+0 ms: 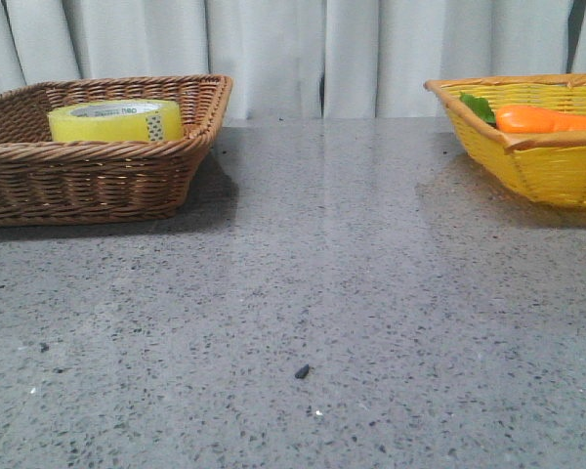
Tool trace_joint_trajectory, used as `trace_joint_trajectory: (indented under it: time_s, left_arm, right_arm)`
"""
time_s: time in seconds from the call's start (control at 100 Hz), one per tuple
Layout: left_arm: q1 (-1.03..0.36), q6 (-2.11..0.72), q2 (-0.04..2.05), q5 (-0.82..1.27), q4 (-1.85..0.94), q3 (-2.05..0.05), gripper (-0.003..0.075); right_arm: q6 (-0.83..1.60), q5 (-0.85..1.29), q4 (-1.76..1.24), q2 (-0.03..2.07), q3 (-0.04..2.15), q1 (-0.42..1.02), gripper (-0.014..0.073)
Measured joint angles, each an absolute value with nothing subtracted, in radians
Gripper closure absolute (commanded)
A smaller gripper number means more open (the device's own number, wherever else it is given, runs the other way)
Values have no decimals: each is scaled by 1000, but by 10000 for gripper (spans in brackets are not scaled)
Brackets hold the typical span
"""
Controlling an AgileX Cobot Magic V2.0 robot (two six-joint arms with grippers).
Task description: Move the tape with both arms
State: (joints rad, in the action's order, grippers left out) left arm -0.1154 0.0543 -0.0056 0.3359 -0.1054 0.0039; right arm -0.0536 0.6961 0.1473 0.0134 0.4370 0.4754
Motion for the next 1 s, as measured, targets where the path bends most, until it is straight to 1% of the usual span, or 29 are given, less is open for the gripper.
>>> trace_joint_trajectory:
  time_s: [0.9, 1.0]
  left_arm:
    - [-115, 54, -6, 342, -113, 2, 741]
    - [-115, 54, -6, 342, -113, 2, 741]
  right_arm:
    - [-52, 696, 147, 12, 437, 475, 633]
    - [-52, 692, 159, 5, 413, 449, 633]
